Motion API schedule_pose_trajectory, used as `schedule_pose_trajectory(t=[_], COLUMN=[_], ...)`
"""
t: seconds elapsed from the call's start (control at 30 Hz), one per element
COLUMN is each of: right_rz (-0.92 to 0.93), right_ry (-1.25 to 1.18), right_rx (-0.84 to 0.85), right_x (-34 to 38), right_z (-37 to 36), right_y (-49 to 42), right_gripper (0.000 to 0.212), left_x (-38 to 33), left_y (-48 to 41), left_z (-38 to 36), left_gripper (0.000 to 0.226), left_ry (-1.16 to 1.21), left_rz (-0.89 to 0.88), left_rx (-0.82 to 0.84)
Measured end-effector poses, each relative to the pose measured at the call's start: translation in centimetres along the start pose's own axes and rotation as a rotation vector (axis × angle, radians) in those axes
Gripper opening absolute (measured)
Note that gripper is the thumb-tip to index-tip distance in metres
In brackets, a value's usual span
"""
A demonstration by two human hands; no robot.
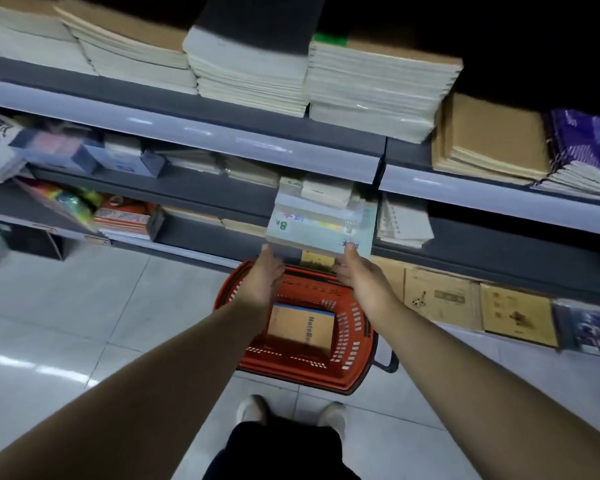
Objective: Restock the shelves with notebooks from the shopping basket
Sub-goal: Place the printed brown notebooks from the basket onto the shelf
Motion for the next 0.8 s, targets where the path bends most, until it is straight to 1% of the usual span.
schedule_pose_trajectory(t=[0.1, 0.17, 0.23, 0.37, 0.5, 0.63, 0.8], right_rz=[-0.042, -0.075, -0.134, -0.210, -0.298, -0.299, -0.309], right_ry=[-0.023, -0.029, -0.022, -0.045, -0.124, -0.215, -0.221], right_rx=[-0.010, -0.026, -0.033, -0.018, 0.003, -0.001, -0.027], right_x=[-3.9, -6.5, -9.3, -14.8, -18.8, -22.3, -27.2], right_z=[-1.1, -1.8, -2.4, -3.7, -5.3, -6.9, -8.5], right_y=[-1.6, -2.7, -3.0, -3.6, -4.1, -5.8, -8.2], right_gripper=[0.065, 0.064, 0.065, 0.066, 0.069, 0.060, 0.054], left_x=[3.1, 4.9, 7.0, 10.9, 13.8, 15.3, 17.8], left_y=[-2.3, -4.0, -5.4, -8.6, -11.7, -16.1, -20.2], left_z=[0.1, 0.6, 0.9, 1.9, 3.1, 4.1, 5.3], left_gripper=[0.062, 0.066, 0.069, 0.067, 0.072, 0.069, 0.072], left_ry=[0.049, 0.031, 0.027, 0.092, 0.197, 0.208, 0.173], left_rz=[0.082, 0.124, 0.143, 0.194, 0.269, 0.250, 0.262], left_rx=[0.046, 0.001, -0.008, -0.034, -0.067, -0.085, -0.081])
Point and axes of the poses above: each hand's wrist, its own y-axis away from the middle knuckle, its own z-axis out of the back of the hand, x = y × z, the point moved 5 cm from there along -y, towards the middle knuckle, and after that the axes turned 10 degrees about z, right-handed, at the moved point
